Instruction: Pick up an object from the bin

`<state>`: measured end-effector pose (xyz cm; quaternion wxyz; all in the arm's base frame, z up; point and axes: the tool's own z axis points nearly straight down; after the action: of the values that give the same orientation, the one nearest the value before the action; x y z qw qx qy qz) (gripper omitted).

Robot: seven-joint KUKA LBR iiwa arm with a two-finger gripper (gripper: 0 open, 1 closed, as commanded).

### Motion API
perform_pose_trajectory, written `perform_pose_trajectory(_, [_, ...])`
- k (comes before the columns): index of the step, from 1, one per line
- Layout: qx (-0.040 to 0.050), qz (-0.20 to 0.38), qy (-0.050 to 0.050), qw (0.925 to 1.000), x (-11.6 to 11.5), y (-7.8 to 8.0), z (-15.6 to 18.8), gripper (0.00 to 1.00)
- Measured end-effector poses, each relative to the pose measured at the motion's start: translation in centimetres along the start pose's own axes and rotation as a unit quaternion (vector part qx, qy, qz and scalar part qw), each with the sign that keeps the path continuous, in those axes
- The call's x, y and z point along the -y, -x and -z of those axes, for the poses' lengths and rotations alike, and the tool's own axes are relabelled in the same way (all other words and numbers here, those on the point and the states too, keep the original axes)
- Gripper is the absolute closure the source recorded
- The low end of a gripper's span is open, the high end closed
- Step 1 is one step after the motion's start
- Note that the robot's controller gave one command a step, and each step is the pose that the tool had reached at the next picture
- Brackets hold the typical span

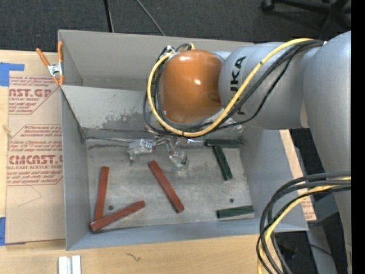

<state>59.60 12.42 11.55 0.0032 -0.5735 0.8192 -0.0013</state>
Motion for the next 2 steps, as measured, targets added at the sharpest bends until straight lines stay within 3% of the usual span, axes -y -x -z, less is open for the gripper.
perform_pose_trajectory(1, [-0.0009,0.207,0.005,0.9784,-2.49,-2.53,-4.72,0.00])
perform_pose_trajectory(2, [0.0004,0.205,0.004,0.9787,-2.39,-2.43,-4.55,1.00])
